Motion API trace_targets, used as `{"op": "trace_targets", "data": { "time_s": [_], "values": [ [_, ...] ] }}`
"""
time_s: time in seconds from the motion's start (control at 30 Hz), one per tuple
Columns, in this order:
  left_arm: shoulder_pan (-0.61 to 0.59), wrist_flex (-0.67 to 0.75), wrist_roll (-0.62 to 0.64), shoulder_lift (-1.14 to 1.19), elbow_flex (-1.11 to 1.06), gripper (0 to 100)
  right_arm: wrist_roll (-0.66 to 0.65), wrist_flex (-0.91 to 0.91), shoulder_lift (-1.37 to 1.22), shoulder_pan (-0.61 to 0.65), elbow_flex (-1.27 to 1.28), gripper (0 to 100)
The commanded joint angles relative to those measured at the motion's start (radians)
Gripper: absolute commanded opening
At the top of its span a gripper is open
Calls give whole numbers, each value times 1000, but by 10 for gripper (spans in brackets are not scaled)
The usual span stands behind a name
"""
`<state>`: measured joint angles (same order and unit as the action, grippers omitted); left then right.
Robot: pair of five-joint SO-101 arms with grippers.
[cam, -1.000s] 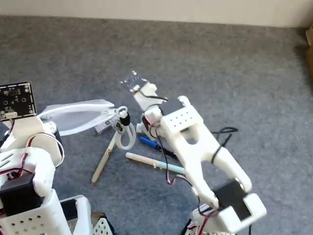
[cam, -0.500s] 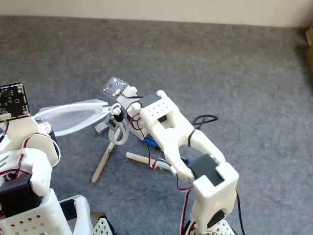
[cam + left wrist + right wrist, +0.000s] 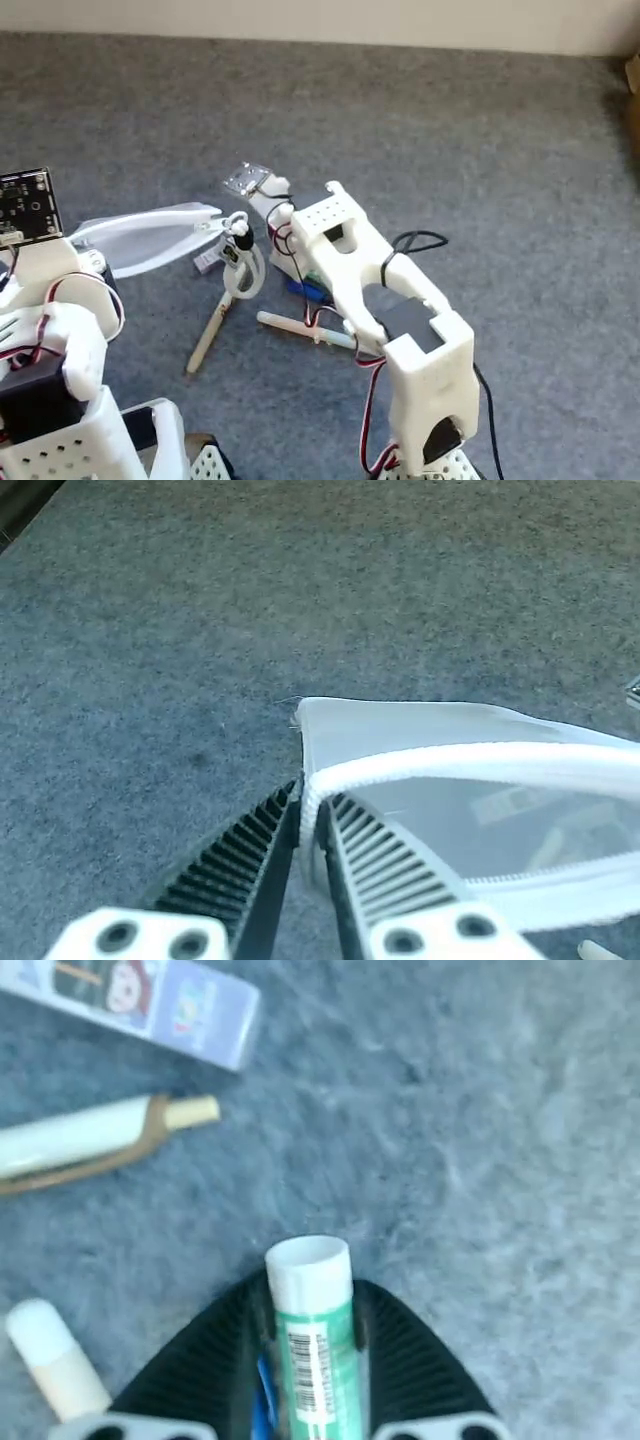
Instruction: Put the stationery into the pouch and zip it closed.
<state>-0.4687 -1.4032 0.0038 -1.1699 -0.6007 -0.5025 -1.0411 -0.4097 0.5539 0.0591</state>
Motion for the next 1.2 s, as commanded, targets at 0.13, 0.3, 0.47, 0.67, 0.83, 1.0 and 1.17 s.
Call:
{"op": "trace_targets", "data": {
  "time_s": [0.13,0.3,0.47,0.67,0.83,1.0,1.17],
  "values": [
    [39,5,11,7,15,8,-40,-74,16,-56,-38,5],
    [41,6,11,7,15,8,-40,-74,61,-77,-33,5],
    [87,6,11,7,16,8,9,-76,208,-96,-1,5],
    [153,41,12,8,16,8,57,-73,346,-133,82,5],
    [194,49,35,8,16,9,153,-73,467,-136,131,5],
    [228,89,38,12,16,8,226,-73,625,-157,200,5],
    [278,97,38,102,24,8,282,-74,803,-203,259,5]
  ]
}}
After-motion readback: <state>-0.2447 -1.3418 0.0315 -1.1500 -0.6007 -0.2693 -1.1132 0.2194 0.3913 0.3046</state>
